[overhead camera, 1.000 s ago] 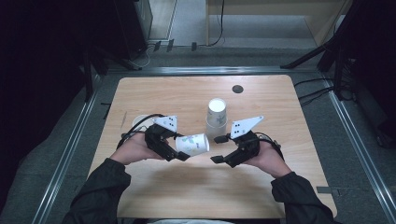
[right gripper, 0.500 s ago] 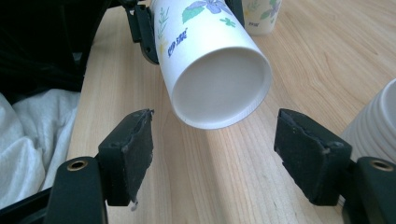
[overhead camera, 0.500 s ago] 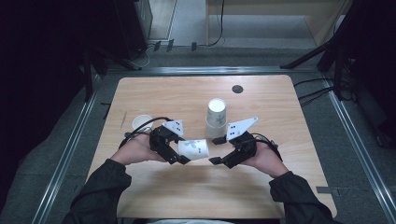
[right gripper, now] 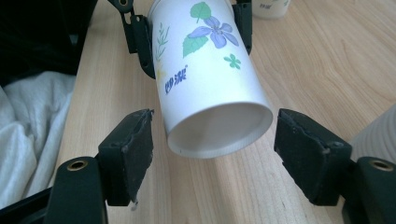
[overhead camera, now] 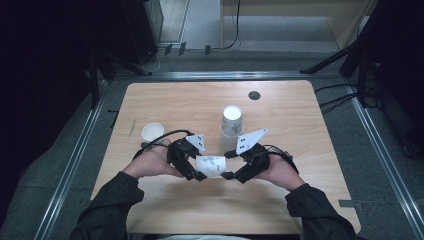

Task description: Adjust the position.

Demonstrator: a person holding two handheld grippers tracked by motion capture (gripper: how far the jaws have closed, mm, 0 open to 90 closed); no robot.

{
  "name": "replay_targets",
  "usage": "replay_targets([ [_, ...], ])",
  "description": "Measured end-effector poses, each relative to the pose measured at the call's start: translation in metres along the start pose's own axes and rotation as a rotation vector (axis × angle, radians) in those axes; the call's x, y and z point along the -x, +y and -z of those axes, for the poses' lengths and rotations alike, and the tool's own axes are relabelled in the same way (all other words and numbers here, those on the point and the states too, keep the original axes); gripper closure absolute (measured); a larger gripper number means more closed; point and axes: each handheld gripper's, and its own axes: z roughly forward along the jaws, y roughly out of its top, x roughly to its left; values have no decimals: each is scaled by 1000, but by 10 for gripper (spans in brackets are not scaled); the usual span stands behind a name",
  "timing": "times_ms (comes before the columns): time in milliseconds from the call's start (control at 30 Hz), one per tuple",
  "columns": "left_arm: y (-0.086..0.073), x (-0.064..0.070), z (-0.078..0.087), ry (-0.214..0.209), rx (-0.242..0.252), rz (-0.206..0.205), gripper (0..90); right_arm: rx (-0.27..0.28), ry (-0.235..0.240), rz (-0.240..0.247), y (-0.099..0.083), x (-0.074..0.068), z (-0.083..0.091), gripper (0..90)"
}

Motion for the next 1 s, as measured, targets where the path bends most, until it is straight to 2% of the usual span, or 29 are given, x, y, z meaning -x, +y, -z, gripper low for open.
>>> replay_targets([
  [267,8,6,-11,-17,-38,-24,278,-42,21,32,1,-5,-10,288],
  [900,14,10,-19,-29,-52,-27,270,-92,44,70,1,-9,-22,343],
  [1000,13,10,-20,-23,-56,-48,263,-105,44,69,1,-9,-22,352],
])
